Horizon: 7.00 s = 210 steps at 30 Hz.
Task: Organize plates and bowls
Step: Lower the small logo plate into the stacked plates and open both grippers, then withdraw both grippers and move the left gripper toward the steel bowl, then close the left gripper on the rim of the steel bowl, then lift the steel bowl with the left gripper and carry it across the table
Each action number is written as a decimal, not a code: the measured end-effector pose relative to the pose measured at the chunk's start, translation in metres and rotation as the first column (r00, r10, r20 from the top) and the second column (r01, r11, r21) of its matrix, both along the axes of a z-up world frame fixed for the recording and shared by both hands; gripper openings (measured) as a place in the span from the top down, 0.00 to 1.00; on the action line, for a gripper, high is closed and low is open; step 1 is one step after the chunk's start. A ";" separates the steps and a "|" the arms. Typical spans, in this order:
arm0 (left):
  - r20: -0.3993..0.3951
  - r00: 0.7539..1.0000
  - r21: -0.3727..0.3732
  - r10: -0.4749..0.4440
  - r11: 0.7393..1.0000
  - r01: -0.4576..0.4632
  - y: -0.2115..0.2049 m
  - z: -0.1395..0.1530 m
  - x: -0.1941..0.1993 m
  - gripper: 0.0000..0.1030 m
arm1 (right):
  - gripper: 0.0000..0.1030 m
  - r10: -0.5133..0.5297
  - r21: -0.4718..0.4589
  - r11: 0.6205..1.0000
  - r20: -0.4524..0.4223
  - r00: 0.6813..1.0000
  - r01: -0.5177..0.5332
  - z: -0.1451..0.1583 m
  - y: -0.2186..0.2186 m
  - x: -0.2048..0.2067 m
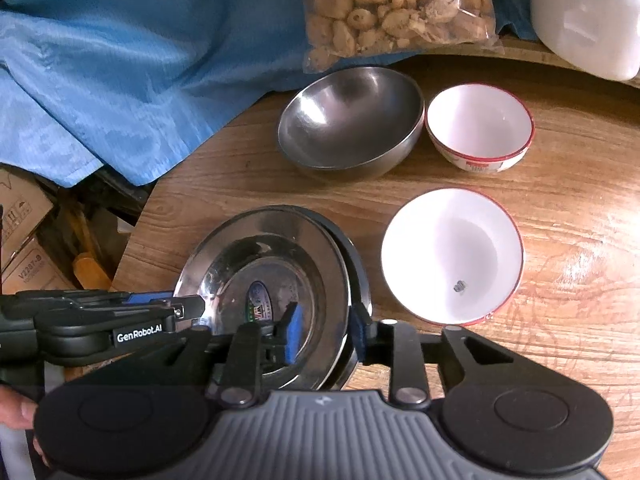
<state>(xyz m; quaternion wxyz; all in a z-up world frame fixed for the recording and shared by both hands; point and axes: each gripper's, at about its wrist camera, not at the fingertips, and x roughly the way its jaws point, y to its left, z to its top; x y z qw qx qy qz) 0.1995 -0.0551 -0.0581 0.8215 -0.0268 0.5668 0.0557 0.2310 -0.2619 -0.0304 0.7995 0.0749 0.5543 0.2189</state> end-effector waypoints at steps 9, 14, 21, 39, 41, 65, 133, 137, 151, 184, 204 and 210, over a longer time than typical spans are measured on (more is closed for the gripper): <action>0.036 0.992 0.013 0.119 0.993 -0.120 0.006 0.015 -0.013 0.45 | 0.52 0.039 0.022 0.999 0.042 0.998 -0.040 0.016 -0.007 -0.007; 0.142 0.968 -0.018 0.209 0.978 -0.209 0.012 0.041 -0.030 0.20 | 0.40 0.062 0.044 0.997 0.093 0.994 -0.067 0.034 -0.023 -0.014; 0.281 0.917 0.054 0.284 0.949 -0.310 -0.014 0.071 -0.043 0.03 | 0.08 0.065 0.062 0.995 0.203 0.977 -0.079 0.060 -0.057 -0.023; 0.462 0.876 0.080 0.140 0.977 -0.198 -0.119 0.092 -0.020 0.01 | 0.00 -0.192 0.020 0.980 0.351 0.917 0.197 0.075 -0.137 -0.022; 0.465 0.876 0.031 0.129 0.986 -0.162 -0.123 0.087 -0.021 0.01 | 0.00 -0.201 0.016 0.978 0.361 0.911 0.209 0.075 -0.140 -0.024; 0.248 0.968 -0.032 0.038 0.999 -0.031 -0.042 0.036 0.056 0.02 | 0.00 -0.188 -0.025 0.979 0.290 0.939 0.203 0.038 -0.075 0.015; 0.120 0.989 -0.247 -0.084 0.963 0.111 -0.003 -0.006 0.145 0.85 | 0.74 -0.162 0.077 0.983 -0.087 0.983 0.168 -0.005 -0.024 0.111; 0.131 0.990 -0.242 -0.059 0.966 0.089 -0.003 -0.003 0.135 0.85 | 0.74 -0.130 0.103 0.985 -0.089 0.988 0.138 -0.002 -0.023 0.105; 0.261 0.965 -0.289 -0.012 0.953 0.090 -0.021 0.032 0.075 0.85 | 0.76 -0.089 0.160 0.982 -0.054 0.995 0.097 0.026 -0.052 0.068; 0.152 0.907 -0.302 -0.393 0.855 0.421 -0.235 0.014 0.035 0.83 | 0.76 -0.315 0.072 0.944 -0.100 0.944 0.323 0.028 -0.264 -0.024; 0.072 0.947 -0.239 -0.313 0.916 0.321 -0.225 -0.004 0.027 0.83 | 0.76 -0.187 0.055 0.979 -0.113 0.976 0.194 0.006 -0.246 -0.009; 0.056 0.951 -0.235 -0.305 0.921 0.310 -0.226 -0.007 0.030 0.83 | 0.76 -0.194 0.059 0.978 -0.116 0.974 0.201 0.003 -0.246 -0.005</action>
